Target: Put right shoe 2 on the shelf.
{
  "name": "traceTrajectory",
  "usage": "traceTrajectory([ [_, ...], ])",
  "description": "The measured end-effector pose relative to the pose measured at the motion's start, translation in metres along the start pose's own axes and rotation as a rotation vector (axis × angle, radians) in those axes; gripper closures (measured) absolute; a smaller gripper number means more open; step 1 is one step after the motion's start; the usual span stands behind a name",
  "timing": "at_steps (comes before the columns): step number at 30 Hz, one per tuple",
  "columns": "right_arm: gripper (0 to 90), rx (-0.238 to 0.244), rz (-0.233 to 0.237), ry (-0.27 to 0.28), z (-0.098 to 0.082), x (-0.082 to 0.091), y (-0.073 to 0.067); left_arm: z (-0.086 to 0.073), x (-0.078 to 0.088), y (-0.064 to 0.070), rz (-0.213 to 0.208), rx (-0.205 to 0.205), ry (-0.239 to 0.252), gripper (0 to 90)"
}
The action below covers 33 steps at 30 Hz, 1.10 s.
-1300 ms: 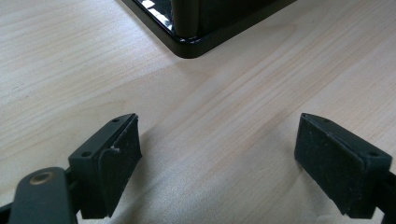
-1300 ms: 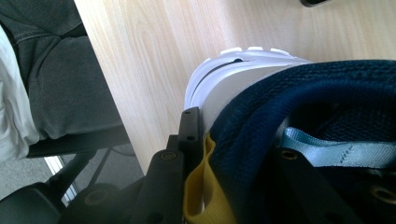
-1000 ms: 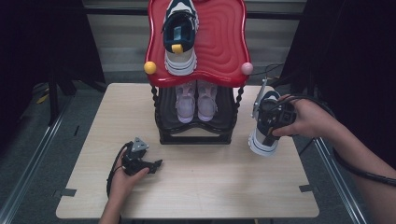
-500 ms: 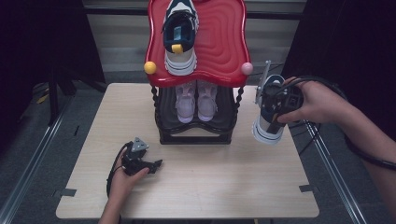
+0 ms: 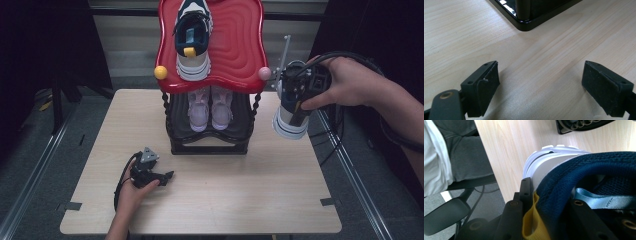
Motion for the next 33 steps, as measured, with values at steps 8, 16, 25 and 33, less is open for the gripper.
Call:
traceTrajectory([
  [8,74.2,0.000,-0.005,0.009,0.007,0.030,0.002,0.000,0.000,0.000,0.000,0.000,0.001,13.9],
  [16,74.2,0.006,-0.061,-0.002,0.017,0.068,0.006,0.000,0.000,0.000,0.001,-0.001,0.001,13.9],
  [25,74.0,0.035,-0.160,0.038,0.047,0.100,0.010,0.000,0.000,0.000,-0.001,-0.001,0.003,13.9],
  [33,74.0,0.085,-0.218,0.057,0.075,0.116,0.017,0.000,0.000,-0.001,-0.002,-0.004,-0.002,13.9],
])
Point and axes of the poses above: each handheld gripper's, and its own axes: x roughly backward along the jaws, z roughly out of its top, y roughly to its right, the point moved 5 cm from there along -x, roughly forward along the jaws, and after that the axes turned 6 degrees about x, right-handed, at the moved point
